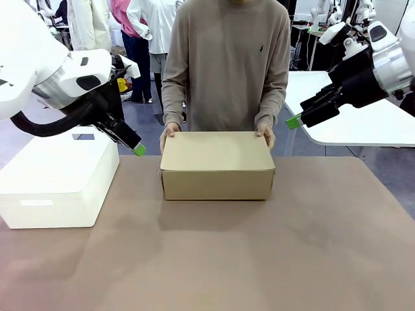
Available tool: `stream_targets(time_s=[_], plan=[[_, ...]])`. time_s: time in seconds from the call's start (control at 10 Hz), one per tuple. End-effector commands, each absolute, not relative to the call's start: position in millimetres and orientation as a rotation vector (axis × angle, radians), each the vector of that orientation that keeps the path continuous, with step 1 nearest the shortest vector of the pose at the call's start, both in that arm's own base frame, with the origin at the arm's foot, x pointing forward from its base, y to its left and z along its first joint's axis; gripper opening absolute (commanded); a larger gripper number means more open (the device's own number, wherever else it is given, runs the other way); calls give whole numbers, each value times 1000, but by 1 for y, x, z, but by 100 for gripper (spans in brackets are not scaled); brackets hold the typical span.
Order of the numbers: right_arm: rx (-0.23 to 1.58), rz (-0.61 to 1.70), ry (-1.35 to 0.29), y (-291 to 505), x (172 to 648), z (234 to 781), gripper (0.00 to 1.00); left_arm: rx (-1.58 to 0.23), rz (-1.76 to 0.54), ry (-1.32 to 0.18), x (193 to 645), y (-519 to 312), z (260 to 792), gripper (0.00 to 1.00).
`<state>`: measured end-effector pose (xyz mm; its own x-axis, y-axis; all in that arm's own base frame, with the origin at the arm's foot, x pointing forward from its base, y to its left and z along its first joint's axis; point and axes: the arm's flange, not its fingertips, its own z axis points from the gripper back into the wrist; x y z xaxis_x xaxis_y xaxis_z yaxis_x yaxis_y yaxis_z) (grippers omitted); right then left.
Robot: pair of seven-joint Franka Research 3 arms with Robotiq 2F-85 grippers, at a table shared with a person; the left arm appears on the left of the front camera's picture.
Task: Pack the shoes into the box.
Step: Press down on the lid of the Shoes Box.
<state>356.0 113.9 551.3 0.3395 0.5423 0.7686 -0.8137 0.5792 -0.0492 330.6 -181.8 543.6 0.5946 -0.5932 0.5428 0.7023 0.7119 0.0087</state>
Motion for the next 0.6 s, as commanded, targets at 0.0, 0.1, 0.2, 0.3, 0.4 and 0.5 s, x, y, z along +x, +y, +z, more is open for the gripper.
stream_targets(time_s=[0.0, 0.1, 0.2, 0.3, 0.4, 0.5], plan=[[365, 890, -828, 115, 355, 550, 100, -218, -766, -524, 328, -183, 542, 100], [365, 890, -828, 115, 355, 550, 100, -218, -766, -524, 328, -183, 542, 100], [365, 890, -828, 115, 355, 550, 100, -218, -766, -524, 328, -183, 542, 100], [365, 890, -828, 115, 355, 550, 100, -218, -766, -524, 328, -183, 542, 100], [365, 890, -828, 115, 355, 550, 100, -218, -766, -524, 328, -183, 542, 100], [365, 890, -828, 115, 355, 550, 100, -218, -766, -524, 328, -183, 542, 100]])
